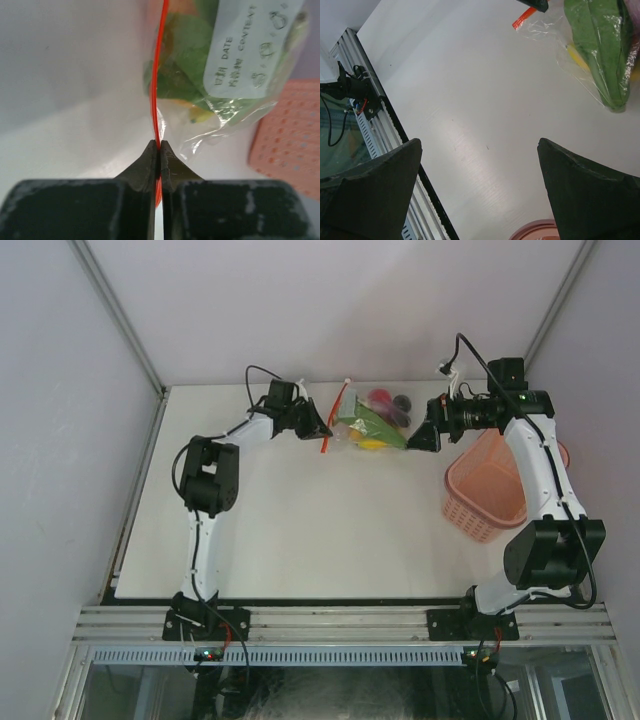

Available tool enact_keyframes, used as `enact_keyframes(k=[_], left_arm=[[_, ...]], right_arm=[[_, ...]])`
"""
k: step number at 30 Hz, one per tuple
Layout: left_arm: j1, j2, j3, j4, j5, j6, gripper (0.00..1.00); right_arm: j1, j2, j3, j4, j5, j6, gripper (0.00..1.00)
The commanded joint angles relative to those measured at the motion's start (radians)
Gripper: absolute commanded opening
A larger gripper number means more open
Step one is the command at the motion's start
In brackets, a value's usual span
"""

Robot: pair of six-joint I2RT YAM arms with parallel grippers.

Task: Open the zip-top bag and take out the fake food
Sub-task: Pick up the zipper food storage bag at the center of the board.

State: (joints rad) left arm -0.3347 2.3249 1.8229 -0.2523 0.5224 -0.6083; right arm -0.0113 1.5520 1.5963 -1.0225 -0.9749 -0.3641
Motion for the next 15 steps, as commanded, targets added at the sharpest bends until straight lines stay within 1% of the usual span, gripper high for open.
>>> enact_keyframes(k=[1, 4, 6, 7, 9, 11, 14, 15], left_arm=[[0.000, -0.046, -0.030, 0.169, 0.082, -0.058, 0.01], [0.000, -0.155, -0.153, 0.284, 0.065, -0.121, 0.00], [-0.001, -0.268, -0.267, 0.345, 0.026, -0.159, 0.00], [-0.001, -0.352, -0.333, 0.381, 0.006, -0.189, 0.00], [-0.004, -0.476, -0.487, 0.488, -0.028, -0.277, 0.00], [-0.009, -0.595, -0.629, 0.573, -0.049, -0.385, 0.00], [-0.031, -0.767, -0.811, 0.643, -0.103, -0.496, 0.00], [-0.045, -0.820, -0.854, 0.645, -0.125, -0.526, 0.00]], right_arm=[[0.005, -0.046, 0.002, 0.007, -0.020, -0.013, 0.98], [0.006, -0.049, -0.002, 0.006, -0.024, -0.026, 0.98], [0.012, -0.049, 0.002, 0.006, -0.033, -0.038, 0.98], [0.023, -0.050, 0.003, 0.009, -0.031, -0.046, 0.98], [0.062, -0.056, -0.010, 0.039, -0.017, -0.058, 0.98], [0.118, -0.071, -0.051, 0.112, -0.009, -0.062, 0.99], [0.212, -0.098, -0.127, 0.237, -0.024, -0.128, 0.99], [0.245, -0.095, -0.138, 0.254, -0.032, -0.164, 0.99]])
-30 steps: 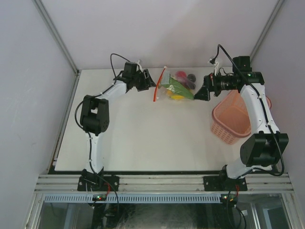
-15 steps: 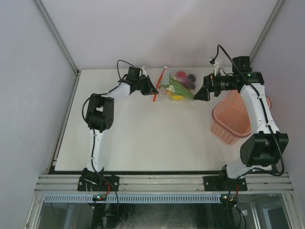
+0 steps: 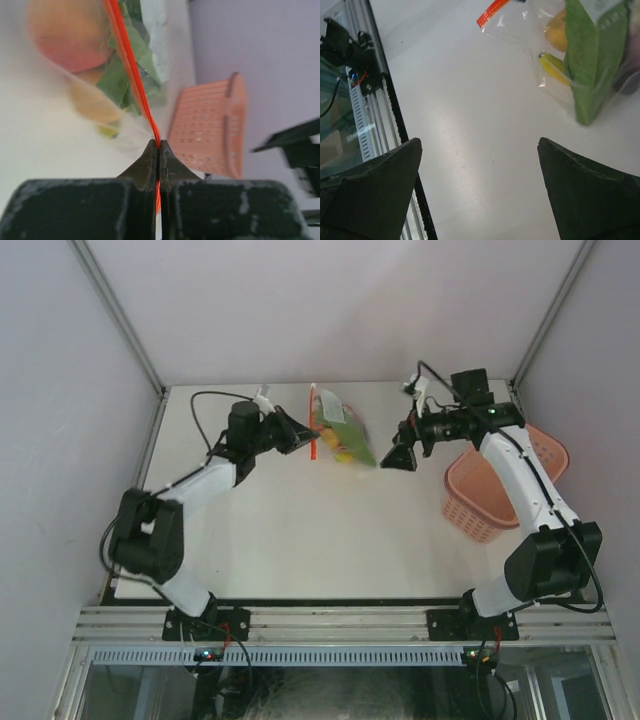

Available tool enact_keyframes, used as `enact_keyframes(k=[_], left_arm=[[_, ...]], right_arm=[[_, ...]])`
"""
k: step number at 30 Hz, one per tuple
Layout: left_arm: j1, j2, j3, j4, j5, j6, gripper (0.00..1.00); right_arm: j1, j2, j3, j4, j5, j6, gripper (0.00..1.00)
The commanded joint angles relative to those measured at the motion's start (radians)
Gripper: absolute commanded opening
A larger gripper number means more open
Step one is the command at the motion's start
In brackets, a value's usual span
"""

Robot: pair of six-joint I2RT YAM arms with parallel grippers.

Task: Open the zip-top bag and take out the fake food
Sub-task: Pick up the zipper food storage bag at the center of the board.

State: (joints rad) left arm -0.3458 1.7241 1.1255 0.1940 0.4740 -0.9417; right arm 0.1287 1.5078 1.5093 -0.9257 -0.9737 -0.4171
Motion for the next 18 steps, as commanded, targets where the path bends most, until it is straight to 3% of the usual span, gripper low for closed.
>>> enact_keyframes(k=[1, 5, 8, 11, 18], left_arm=[[-0.053, -0.264, -0.194, 0.196, -0.098, -0.221, 0.00], [-0.131, -0.386, -0.246, 0.079, -0.190, -0.335, 0.00], [-0.204, -0.439, -0.239, -0.026, -0.278, -0.427, 0.00], [-0.254, -0.465, -0.187, -0.167, -0.374, -0.513, 0.00], [-0.331, -0.466, -0.135, -0.296, -0.493, -0.621, 0.00]], right_arm=[[0.142, -0.042, -0.049, 0.161, -0.038, -0.153, 0.99], [0.214, -0.012, -0.032, 0.249, 0.003, -0.226, 0.99], [0.248, -0.055, -0.088, 0.424, 0.035, -0.223, 0.99], [0.285, -0.117, -0.213, 0.669, 0.067, -0.132, 0.99], [0.363, -0.295, -0.564, 0.987, 0.138, 0.054, 0.98]])
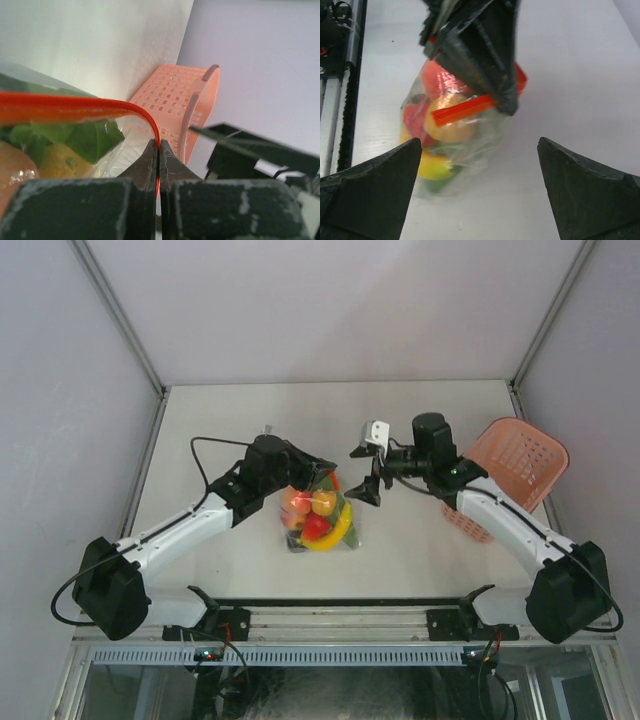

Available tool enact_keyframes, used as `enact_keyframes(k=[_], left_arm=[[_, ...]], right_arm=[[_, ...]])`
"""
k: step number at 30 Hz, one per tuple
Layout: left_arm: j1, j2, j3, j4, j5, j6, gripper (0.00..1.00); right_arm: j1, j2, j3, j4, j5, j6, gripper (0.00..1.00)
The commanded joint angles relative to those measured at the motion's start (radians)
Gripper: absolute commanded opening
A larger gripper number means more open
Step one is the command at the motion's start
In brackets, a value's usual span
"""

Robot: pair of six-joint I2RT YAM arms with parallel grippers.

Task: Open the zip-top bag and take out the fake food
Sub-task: Pick up the zipper food storage bag at the center of the board.

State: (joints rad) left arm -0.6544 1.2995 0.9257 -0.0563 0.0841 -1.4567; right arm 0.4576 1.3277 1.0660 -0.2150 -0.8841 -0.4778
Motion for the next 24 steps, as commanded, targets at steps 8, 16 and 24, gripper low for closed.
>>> enact_keyframes(k=[8, 16, 24], left_arm=[[-0.061, -0.029, 0.063, -0.017, -0.082, -0.140, 0.00], [-0.074, -0.036, 0.065, 0.021, -0.069, -0.147, 0.00], [-0.077, -0.055, 0.046, 0.062, -0.068, -0.152, 0.00]], right_arm=[[0.052, -0.177, -0.274, 0.387, 0.181, 0.170, 0.94], [0.090, -0.149, -0.282, 0.435, 0.223, 0.151, 0.74], [0.147, -0.108, -0.284, 0.464, 0.291, 0.084, 0.53]])
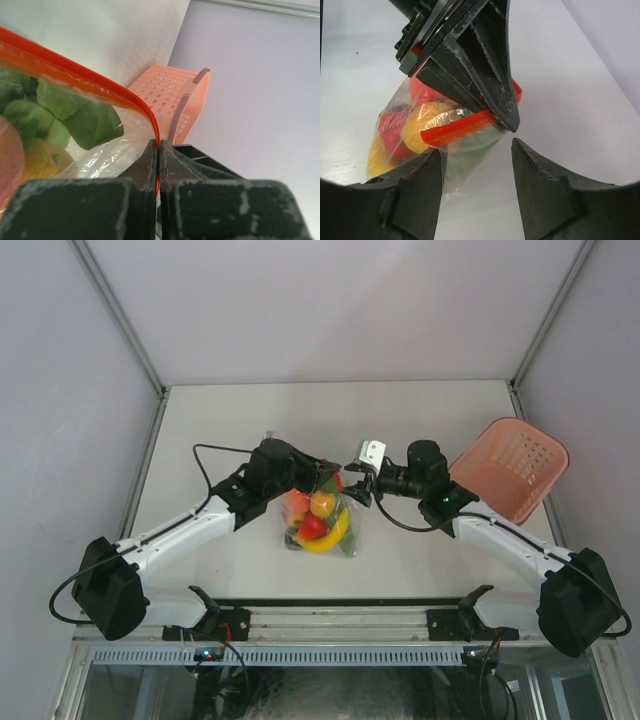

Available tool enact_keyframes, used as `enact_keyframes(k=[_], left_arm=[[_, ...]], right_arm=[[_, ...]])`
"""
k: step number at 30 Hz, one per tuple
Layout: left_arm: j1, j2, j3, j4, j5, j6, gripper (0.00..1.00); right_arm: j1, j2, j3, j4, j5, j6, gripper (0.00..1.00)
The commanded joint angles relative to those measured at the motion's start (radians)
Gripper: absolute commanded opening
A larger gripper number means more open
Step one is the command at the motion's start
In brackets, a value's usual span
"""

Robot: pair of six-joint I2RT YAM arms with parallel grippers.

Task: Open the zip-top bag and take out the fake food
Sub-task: Pick up the zipper food storage bag at the center of the board.

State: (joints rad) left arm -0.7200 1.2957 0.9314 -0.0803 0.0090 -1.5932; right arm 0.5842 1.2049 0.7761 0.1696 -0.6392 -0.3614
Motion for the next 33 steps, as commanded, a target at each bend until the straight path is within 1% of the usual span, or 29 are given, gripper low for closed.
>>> enact_keyframes(k=[1, 5, 6, 7, 11, 14, 15, 16, 19, 21, 22, 24, 26, 28, 30, 31, 33], left_arm=[[-0.012, -0.054, 0.038, 0.095, 0.009, -0.010, 0.00], [-0.013, -0.066, 0.029, 0.113, 0.008, 0.012, 0.01], [-0.013, -0.068, 0.027, 0.116, 0.008, 0.017, 0.03], [-0.013, -0.070, 0.026, 0.119, 0.010, 0.024, 0.08], [-0.013, -0.101, 0.013, 0.122, -0.010, 0.075, 0.35], [-0.009, -0.160, -0.011, 0.110, -0.069, 0.163, 0.54], [-0.005, -0.185, -0.022, 0.108, -0.087, 0.206, 0.64], [-0.001, -0.215, -0.035, 0.110, -0.104, 0.258, 0.71], [0.018, -0.313, -0.089, 0.107, -0.156, 0.462, 0.86], [0.038, -0.399, -0.154, 0.110, -0.182, 0.595, 0.96], [0.054, -0.440, -0.198, 0.124, -0.190, 0.648, 1.00], [0.119, -0.510, -0.314, 0.202, -0.136, 0.671, 1.00], [0.212, -0.563, -0.478, 0.342, -0.043, 0.597, 1.00], [0.314, -0.579, -0.627, 0.560, 0.032, 0.479, 1.00], [0.362, -0.558, -0.737, 0.755, 0.045, 0.382, 1.00], [0.376, -0.539, -0.769, 0.821, 0.036, 0.359, 1.00], [0.392, -0.491, -0.793, 0.875, 0.008, 0.348, 1.00]], right_arm=[[0.023, 0.018, 0.007, 0.089, 0.055, -0.030, 0.45], [0.022, 0.026, 0.019, 0.094, 0.065, -0.026, 0.12], [0.020, 0.027, 0.025, 0.093, 0.062, -0.020, 0.05], [0.014, 0.028, 0.035, 0.090, 0.057, -0.010, 0.00], [-0.021, 0.028, 0.080, 0.080, 0.017, 0.053, 0.00], [-0.056, 0.033, 0.111, 0.066, -0.023, 0.102, 0.00], [-0.068, 0.035, 0.119, 0.061, -0.035, 0.113, 0.00], [-0.079, 0.038, 0.125, 0.056, -0.050, 0.119, 0.00], [-0.107, 0.046, 0.141, 0.044, -0.100, 0.132, 0.00], [-0.119, 0.052, 0.149, 0.032, -0.126, 0.131, 0.00], [-0.124, 0.055, 0.154, 0.029, -0.140, 0.130, 0.00], [-0.133, 0.062, 0.163, 0.017, -0.163, 0.123, 0.00], [-0.143, 0.069, 0.173, 0.006, -0.189, 0.119, 0.00], [-0.151, 0.075, 0.180, -0.006, -0.207, 0.115, 0.00], [-0.156, 0.080, 0.187, -0.019, -0.226, 0.107, 0.00], [-0.158, 0.083, 0.188, -0.025, -0.231, 0.102, 0.00], [-0.161, 0.087, 0.193, -0.040, -0.255, 0.087, 0.00]])
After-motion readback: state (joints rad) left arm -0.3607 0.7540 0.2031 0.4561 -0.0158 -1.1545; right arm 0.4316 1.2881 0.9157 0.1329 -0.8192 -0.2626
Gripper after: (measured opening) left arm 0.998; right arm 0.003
